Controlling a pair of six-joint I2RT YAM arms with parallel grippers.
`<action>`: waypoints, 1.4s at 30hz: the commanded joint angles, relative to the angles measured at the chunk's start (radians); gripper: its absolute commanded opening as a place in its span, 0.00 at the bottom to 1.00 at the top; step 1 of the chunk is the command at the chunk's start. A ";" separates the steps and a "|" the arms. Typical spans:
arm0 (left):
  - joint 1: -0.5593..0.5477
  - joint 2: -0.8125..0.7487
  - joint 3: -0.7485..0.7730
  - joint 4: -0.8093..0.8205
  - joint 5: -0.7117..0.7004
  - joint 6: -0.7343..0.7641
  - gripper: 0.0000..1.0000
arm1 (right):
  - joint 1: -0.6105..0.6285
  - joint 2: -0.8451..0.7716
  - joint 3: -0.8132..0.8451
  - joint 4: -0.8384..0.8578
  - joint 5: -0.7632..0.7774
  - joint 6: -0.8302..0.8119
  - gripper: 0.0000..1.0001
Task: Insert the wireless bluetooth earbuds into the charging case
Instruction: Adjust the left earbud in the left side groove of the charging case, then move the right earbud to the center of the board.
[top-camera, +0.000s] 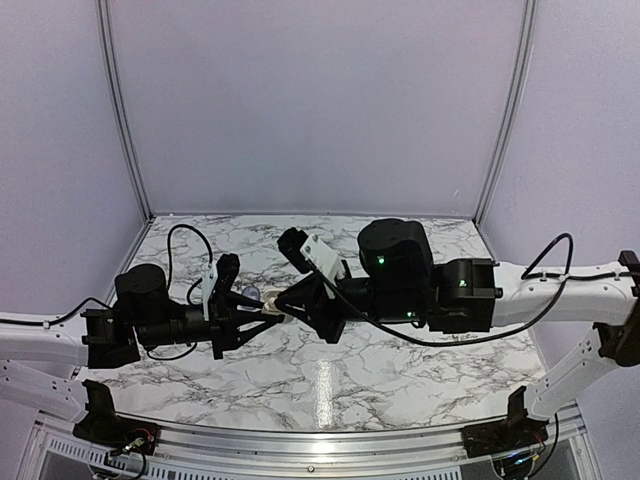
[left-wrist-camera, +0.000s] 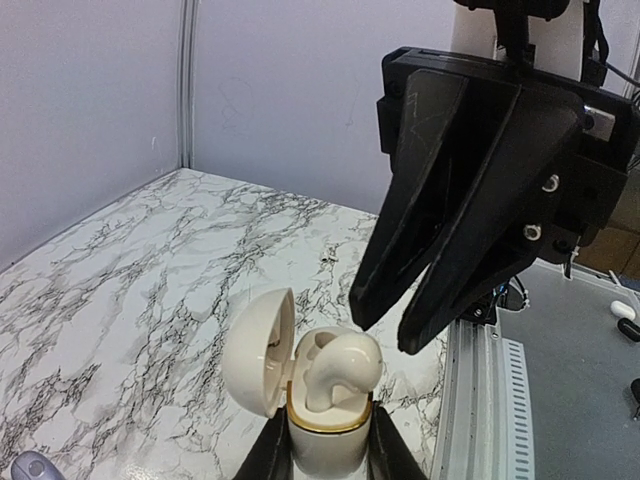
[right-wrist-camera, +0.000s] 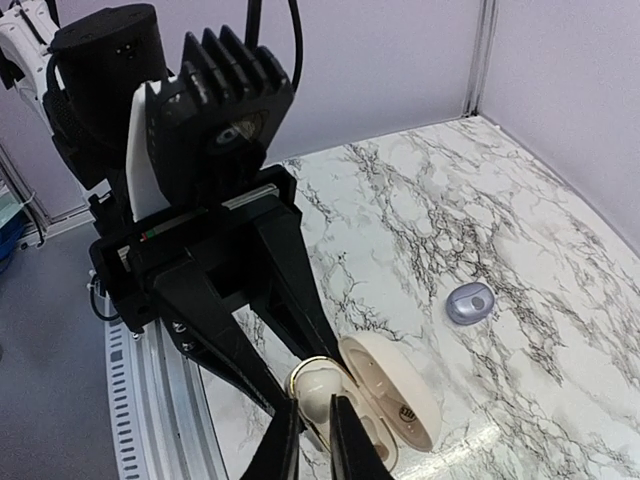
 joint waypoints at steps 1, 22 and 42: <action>0.004 -0.019 -0.005 0.050 0.018 -0.001 0.00 | -0.004 0.019 0.048 -0.016 0.043 0.016 0.12; 0.004 -0.020 -0.020 0.069 0.062 0.006 0.00 | -0.007 0.012 0.027 -0.043 0.083 0.016 0.14; 0.013 0.005 -0.040 0.093 0.038 -0.007 0.00 | -0.413 -0.245 -0.198 -0.338 0.033 0.305 0.57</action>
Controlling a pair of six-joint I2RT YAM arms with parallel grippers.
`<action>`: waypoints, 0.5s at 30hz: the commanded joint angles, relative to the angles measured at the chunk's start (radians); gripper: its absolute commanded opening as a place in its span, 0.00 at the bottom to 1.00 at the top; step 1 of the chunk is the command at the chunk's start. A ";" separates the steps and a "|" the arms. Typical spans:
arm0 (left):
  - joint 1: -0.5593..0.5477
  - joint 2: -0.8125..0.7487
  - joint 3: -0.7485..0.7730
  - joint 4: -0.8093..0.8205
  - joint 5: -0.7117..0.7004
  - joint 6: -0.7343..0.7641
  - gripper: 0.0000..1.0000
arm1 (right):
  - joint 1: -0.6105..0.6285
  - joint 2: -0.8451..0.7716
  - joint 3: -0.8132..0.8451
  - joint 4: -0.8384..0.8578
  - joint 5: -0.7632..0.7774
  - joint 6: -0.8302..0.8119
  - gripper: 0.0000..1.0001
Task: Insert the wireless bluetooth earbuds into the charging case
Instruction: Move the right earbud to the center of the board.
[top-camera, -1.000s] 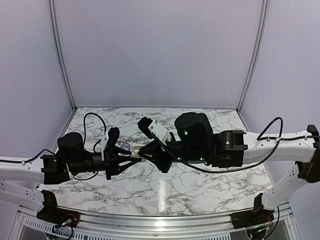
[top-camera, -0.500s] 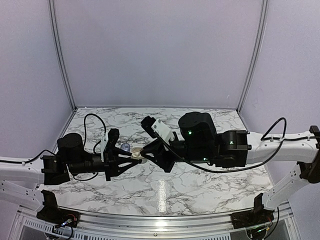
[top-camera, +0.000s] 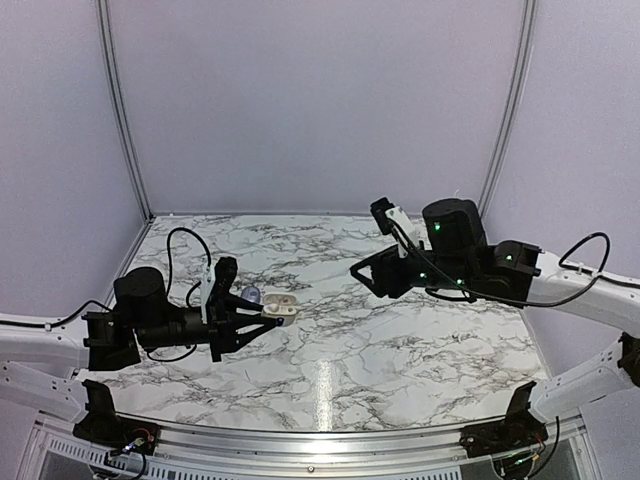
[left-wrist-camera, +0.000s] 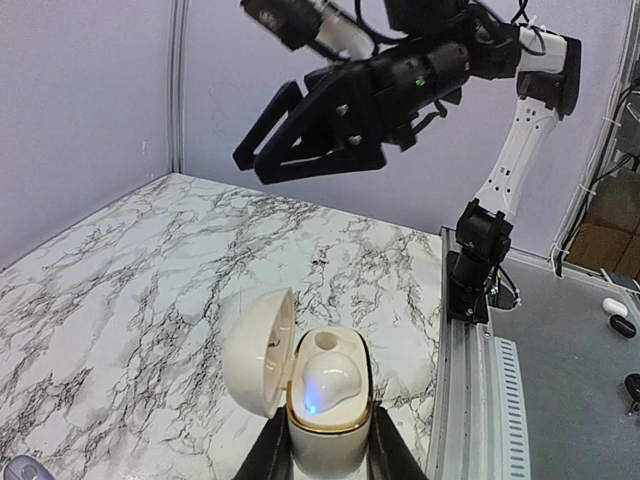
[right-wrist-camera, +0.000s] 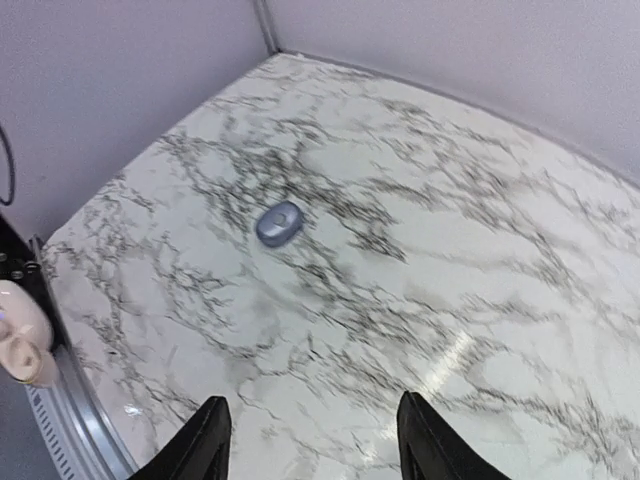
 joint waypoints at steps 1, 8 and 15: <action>0.009 0.008 -0.014 0.052 0.004 -0.006 0.00 | -0.167 -0.063 -0.089 -0.228 0.020 0.191 0.58; 0.012 0.031 -0.015 0.073 0.013 -0.012 0.00 | -0.458 -0.166 -0.311 -0.315 -0.006 0.342 0.54; 0.014 0.041 -0.022 0.093 0.014 -0.028 0.00 | -0.557 -0.175 -0.390 -0.347 0.081 0.394 0.53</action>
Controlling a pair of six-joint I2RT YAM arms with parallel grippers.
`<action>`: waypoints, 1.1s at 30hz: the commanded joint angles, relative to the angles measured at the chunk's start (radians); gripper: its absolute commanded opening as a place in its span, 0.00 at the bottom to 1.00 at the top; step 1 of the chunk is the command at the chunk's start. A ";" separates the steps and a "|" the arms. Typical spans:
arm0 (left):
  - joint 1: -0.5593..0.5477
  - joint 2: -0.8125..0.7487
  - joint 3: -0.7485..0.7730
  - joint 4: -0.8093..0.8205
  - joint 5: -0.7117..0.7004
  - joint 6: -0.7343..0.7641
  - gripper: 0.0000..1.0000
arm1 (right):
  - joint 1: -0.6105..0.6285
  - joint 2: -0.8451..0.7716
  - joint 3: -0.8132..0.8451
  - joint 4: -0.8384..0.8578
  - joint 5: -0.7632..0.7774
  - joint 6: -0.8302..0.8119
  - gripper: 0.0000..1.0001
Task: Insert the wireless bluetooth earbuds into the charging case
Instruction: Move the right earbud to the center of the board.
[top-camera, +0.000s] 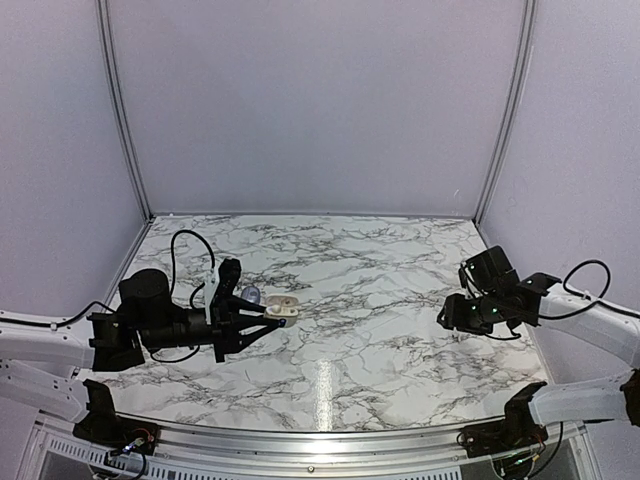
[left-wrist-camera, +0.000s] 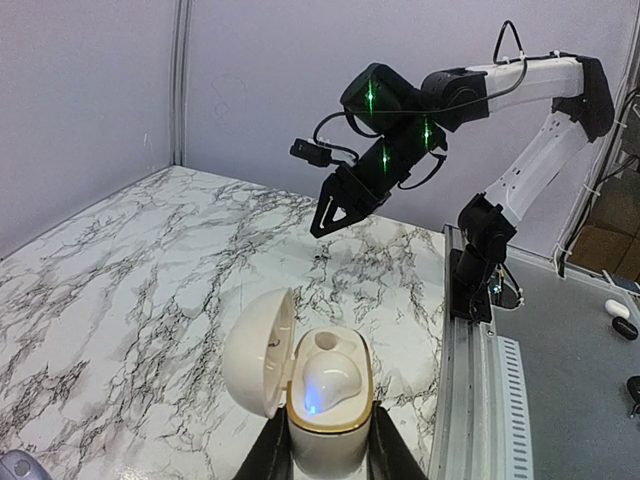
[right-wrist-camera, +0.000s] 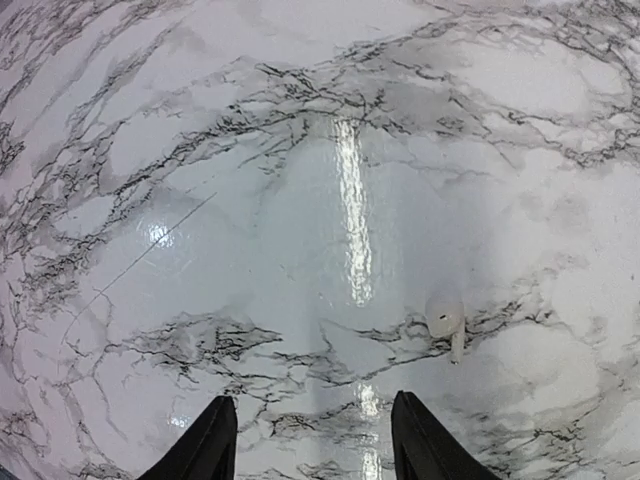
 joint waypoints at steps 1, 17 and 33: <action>0.007 0.003 -0.014 0.060 0.014 -0.015 0.00 | -0.031 -0.006 0.001 -0.027 0.066 0.056 0.55; 0.012 -0.004 -0.022 0.061 0.010 -0.019 0.00 | -0.076 0.124 -0.020 0.043 0.138 0.054 0.69; 0.014 -0.008 -0.029 0.062 0.007 -0.025 0.00 | -0.096 0.241 -0.020 0.116 0.176 0.012 0.57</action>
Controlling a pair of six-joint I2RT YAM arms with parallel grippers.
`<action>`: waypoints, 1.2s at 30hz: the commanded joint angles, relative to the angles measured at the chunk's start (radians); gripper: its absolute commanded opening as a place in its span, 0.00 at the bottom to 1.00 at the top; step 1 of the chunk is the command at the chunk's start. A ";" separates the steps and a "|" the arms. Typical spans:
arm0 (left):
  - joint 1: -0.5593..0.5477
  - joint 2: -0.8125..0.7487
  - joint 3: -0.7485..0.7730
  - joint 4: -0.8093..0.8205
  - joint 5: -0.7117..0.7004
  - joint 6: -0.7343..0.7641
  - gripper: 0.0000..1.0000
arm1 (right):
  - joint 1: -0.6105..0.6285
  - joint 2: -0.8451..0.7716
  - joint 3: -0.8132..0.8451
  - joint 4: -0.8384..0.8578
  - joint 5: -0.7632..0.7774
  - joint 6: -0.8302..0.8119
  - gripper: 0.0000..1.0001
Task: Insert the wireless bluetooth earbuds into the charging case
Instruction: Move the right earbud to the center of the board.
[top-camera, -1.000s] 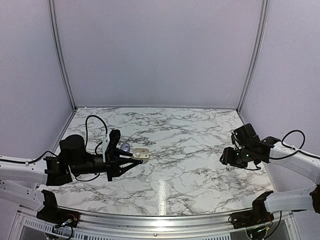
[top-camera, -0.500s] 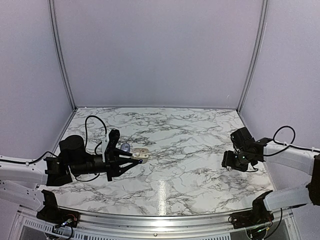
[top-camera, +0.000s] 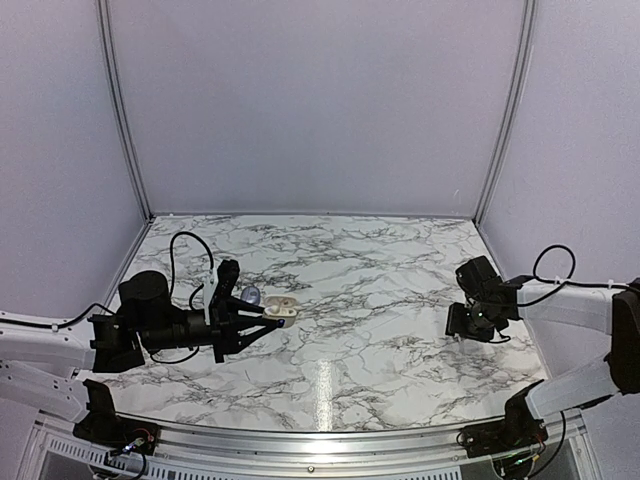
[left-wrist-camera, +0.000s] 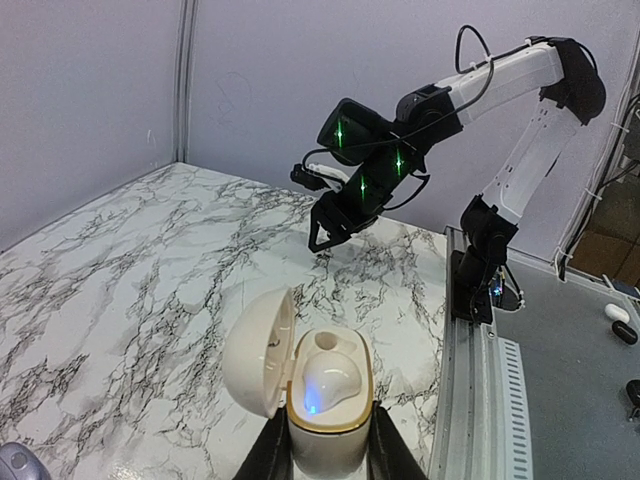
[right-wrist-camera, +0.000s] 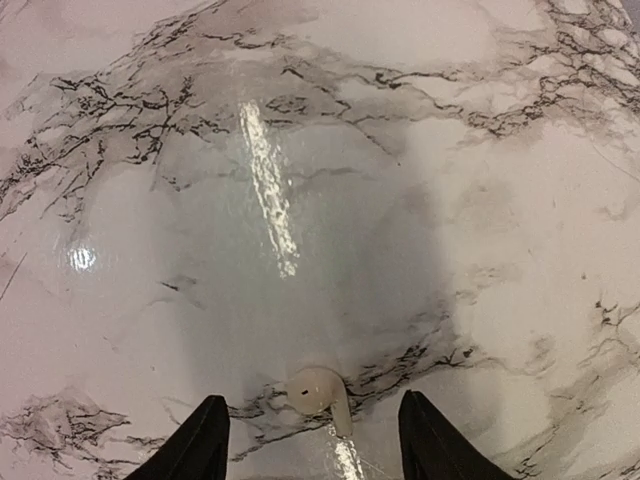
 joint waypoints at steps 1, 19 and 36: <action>0.006 -0.008 -0.009 0.036 0.005 -0.005 0.00 | -0.017 0.042 0.024 0.044 0.009 -0.020 0.56; 0.007 -0.016 -0.022 0.044 0.003 -0.013 0.00 | -0.022 0.112 -0.012 0.114 -0.151 0.048 0.37; 0.011 -0.027 -0.028 0.047 -0.001 -0.012 0.00 | 0.131 0.204 0.008 0.190 -0.205 0.151 0.19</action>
